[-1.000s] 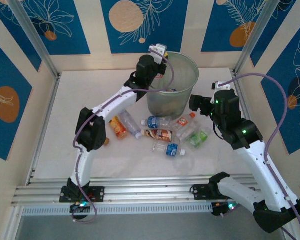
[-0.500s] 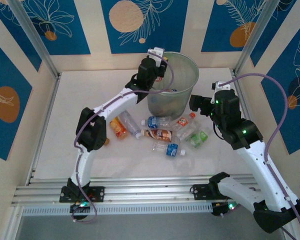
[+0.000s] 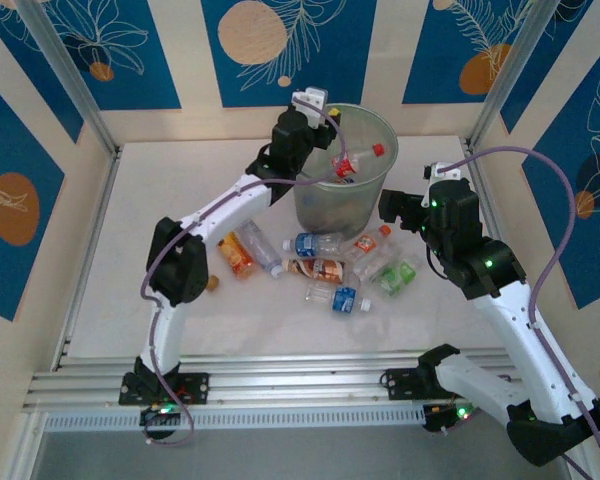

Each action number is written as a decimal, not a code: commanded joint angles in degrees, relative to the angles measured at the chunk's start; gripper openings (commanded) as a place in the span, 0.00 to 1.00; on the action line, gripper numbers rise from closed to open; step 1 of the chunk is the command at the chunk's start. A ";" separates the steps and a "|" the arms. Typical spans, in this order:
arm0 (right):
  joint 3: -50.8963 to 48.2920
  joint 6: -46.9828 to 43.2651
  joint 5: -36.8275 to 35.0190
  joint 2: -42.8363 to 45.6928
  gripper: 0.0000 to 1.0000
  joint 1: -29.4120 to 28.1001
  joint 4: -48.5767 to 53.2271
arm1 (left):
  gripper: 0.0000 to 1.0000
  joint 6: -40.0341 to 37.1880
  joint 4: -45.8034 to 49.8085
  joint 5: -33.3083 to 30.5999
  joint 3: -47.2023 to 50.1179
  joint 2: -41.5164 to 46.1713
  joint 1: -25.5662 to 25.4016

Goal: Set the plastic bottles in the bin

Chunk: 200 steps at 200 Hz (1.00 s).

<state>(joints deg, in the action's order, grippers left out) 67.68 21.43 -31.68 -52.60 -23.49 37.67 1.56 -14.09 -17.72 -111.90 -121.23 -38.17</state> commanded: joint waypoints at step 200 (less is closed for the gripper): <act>44.46 6.77 5.03 -34.88 0.74 -1.65 27.44 | 0.99 10.25 31.89 -16.39 12.54 28.05 3.58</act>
<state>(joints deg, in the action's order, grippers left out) 108.09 26.02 -26.72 -84.73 -24.93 57.60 6.92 8.32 -29.82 -104.16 -97.49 -36.97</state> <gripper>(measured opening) 0.752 0.994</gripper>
